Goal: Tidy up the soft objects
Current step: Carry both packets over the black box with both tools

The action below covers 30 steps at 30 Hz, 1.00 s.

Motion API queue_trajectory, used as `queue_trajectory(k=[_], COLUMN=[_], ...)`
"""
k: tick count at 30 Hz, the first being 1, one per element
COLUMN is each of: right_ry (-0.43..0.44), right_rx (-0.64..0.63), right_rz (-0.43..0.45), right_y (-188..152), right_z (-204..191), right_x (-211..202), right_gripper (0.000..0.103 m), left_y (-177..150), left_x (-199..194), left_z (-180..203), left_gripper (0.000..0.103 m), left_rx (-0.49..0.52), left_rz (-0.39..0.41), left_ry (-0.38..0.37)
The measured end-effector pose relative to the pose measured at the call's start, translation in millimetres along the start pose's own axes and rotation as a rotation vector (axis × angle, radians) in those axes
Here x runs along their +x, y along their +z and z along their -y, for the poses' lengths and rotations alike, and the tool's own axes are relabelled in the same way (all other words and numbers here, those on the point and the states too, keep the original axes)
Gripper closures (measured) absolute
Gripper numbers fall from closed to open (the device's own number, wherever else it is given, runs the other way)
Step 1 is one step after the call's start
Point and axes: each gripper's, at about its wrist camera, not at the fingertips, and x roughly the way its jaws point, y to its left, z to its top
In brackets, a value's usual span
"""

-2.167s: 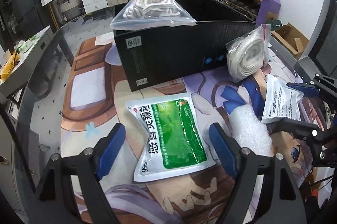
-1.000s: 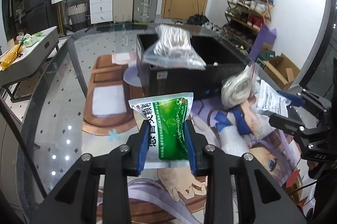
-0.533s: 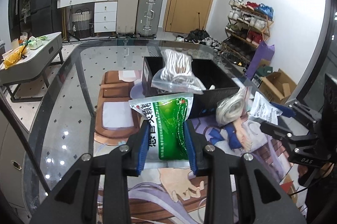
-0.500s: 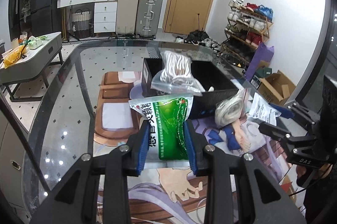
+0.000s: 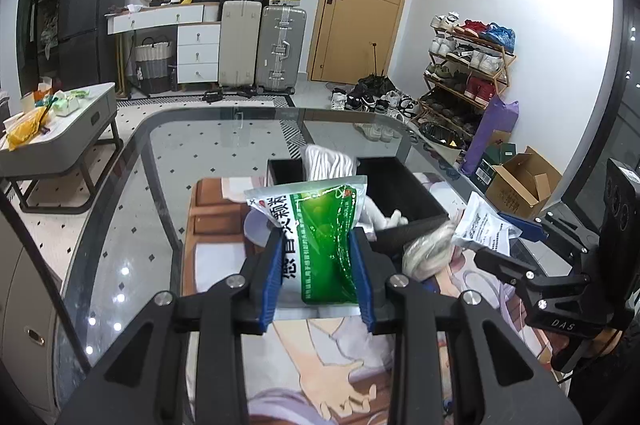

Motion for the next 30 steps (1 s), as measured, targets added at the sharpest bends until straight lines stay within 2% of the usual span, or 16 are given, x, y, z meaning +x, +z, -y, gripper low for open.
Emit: queue_trajectory(k=[18, 30], right_ry=[0.013, 0.012], right_rx=[-0.009, -0.035], right_rz=[0.005, -0.038], right_y=[30.8, 42.2], right_z=[3.9, 13.4], right_x=[35.9, 76.1], right_gripper=[0.043, 0.043], left_y=[35.4, 45.9], left_x=[47.3, 99.4], left_z=[3.4, 8.4], left_gripper=[0.072, 0.072], left_rx=[0.018, 0.041], left_rz=[-0.015, -0.081], left_ry=[0.001, 0.002])
